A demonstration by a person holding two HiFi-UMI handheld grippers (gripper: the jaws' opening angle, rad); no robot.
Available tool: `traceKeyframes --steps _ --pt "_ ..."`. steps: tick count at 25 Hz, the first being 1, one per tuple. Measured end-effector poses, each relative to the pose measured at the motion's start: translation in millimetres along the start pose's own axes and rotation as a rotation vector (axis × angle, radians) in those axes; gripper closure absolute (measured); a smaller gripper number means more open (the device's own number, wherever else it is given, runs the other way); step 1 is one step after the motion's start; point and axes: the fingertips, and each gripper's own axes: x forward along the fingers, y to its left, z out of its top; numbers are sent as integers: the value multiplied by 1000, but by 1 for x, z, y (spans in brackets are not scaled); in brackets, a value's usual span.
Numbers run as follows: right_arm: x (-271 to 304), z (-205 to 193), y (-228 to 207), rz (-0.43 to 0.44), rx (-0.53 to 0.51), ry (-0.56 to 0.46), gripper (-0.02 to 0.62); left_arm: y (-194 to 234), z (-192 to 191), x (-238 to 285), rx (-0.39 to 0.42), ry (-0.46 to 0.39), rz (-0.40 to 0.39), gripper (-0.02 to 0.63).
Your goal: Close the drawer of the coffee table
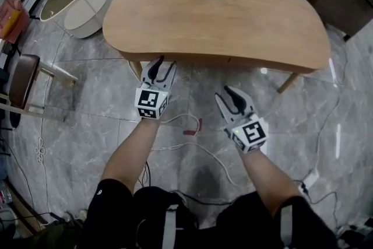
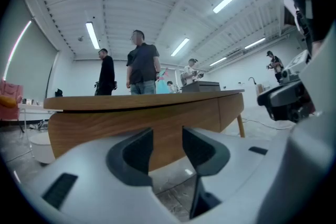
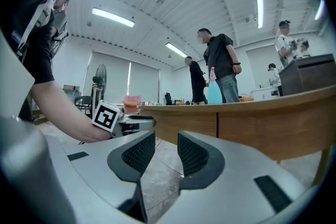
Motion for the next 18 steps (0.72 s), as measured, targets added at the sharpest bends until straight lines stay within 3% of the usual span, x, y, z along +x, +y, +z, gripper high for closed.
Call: traceKeyframes --steps 6,12,18 --pt "-17 36 15 47 -50 11 483 -63 14 -65 3 14 -153 451" --pt "-53 72 29 80 -53 42 483 -104 69 -116 -68 7 -238 451" --pt "-106 92 20 54 35 79 483 -139 97 -138 -69 21 -300 451"
